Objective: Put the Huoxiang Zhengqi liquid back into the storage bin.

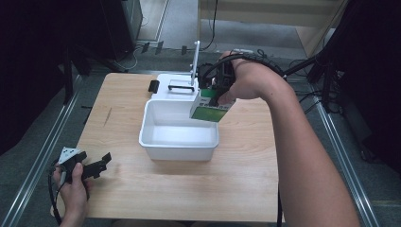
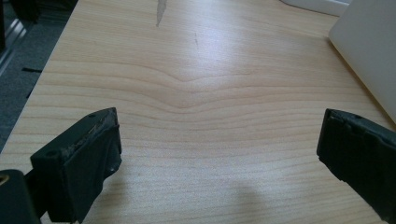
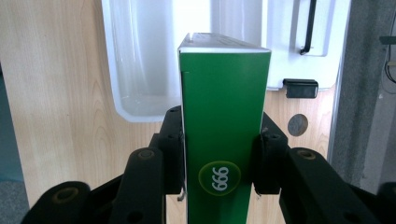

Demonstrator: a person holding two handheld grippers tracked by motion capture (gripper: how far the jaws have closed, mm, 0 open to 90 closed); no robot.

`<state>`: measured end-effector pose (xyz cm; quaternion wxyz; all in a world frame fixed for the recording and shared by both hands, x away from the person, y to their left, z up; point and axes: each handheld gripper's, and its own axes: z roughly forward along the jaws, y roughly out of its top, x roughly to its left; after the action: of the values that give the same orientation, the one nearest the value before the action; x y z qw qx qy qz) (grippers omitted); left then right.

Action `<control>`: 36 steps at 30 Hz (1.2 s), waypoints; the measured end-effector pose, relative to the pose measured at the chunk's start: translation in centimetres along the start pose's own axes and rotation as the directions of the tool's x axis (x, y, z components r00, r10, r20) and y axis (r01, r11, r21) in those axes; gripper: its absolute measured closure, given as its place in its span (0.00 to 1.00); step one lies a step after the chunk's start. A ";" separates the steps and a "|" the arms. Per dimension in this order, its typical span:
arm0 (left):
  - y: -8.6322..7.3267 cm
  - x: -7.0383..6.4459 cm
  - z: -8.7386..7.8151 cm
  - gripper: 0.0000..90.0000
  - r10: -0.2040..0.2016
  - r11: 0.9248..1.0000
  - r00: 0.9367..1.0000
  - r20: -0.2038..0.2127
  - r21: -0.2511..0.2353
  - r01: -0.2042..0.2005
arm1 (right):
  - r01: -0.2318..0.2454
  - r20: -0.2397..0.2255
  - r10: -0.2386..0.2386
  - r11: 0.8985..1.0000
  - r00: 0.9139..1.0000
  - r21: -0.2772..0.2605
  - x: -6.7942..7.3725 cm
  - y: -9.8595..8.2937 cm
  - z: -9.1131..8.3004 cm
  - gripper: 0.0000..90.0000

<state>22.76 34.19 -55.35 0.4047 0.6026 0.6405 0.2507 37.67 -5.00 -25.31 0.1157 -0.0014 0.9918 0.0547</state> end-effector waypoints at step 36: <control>0.0 -0.1 0.1 0.01 0.009 1.000 1.000 -0.003 0.002 -0.009 | 0.029 -0.055 -0.025 0.997 0.998 0.068 -0.7 2.3 6.9 0.71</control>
<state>22.85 34.10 -55.34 0.4019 0.6055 0.6386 0.2530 39.91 -1.99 -31.53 0.0895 -0.0122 0.9957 0.0190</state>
